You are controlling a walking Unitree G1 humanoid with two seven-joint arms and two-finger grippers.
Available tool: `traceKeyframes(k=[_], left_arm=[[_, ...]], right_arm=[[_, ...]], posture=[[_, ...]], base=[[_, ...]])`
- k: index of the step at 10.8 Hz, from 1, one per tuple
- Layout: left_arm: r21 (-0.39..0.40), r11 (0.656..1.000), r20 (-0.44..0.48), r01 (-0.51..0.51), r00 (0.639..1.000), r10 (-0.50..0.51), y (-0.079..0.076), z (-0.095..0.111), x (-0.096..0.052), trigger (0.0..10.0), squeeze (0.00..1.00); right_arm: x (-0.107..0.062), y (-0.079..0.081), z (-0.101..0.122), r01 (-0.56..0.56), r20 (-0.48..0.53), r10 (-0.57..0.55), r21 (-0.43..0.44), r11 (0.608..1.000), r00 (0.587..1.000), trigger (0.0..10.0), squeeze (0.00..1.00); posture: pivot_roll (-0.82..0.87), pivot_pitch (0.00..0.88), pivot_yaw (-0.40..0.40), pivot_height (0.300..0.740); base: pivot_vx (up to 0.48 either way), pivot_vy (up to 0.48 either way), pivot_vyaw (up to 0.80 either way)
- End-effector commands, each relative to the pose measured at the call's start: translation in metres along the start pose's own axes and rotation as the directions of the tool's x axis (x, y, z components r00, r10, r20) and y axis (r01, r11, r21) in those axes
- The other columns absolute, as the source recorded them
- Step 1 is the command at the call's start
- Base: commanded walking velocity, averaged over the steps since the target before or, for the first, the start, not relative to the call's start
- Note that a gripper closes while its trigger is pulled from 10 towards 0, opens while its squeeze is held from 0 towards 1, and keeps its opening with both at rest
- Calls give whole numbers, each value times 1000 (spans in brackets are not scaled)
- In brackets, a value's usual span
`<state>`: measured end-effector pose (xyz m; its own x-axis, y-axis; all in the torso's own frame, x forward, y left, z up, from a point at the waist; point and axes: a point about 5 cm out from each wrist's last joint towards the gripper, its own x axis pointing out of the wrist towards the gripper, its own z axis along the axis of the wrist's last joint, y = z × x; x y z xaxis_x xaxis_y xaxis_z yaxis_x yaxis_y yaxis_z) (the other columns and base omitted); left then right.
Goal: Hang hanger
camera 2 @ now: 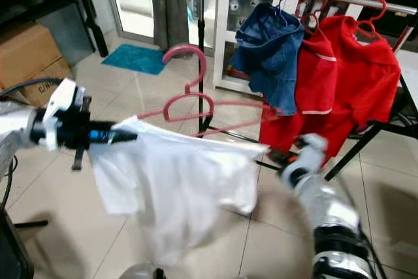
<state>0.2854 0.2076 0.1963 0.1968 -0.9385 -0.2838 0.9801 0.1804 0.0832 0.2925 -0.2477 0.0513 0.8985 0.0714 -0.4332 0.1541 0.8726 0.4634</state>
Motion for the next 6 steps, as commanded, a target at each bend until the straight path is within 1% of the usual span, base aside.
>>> traceKeyframes(k=[1,2,3,4,5,6], left_arm=[[25,1000,9,-13,1000,13,-2,11,-12,0,0],[11,1000,-6,3,1000,-3,-8,8,-13,0,0],[-6,1000,-69,-29,997,29,-12,-3,-16,0,0],[2,997,-126,-80,989,80,-11,-11,-19,0,0],[7,991,-130,-133,983,133,-10,-14,-20,0,0],[14,989,-103,-144,984,145,-9,-10,-18,0,0]], right_arm=[[-7,-15,15,86,73,-88,33,996,993,0,0],[-8,-19,23,120,103,-123,34,992,987,0,0],[-11,-27,38,170,152,-176,51,984,973,0,0],[-13,-30,46,190,179,-197,57,980,964,0,0],[-13,-21,52,132,177,-129,-7,991,976,0,0],[-13,-8,51,70,180,-48,-114,991,982,0,0]], posture=[[26,0,11,723],[27,0,12,723],[28,0,15,723],[29,0,15,723],[32,0,12,723],[38,0,7,723]], base=[[0,0,0],[0,0,0],[0,0,0],[0,0,0],[0,0,0],[0,0,0]])
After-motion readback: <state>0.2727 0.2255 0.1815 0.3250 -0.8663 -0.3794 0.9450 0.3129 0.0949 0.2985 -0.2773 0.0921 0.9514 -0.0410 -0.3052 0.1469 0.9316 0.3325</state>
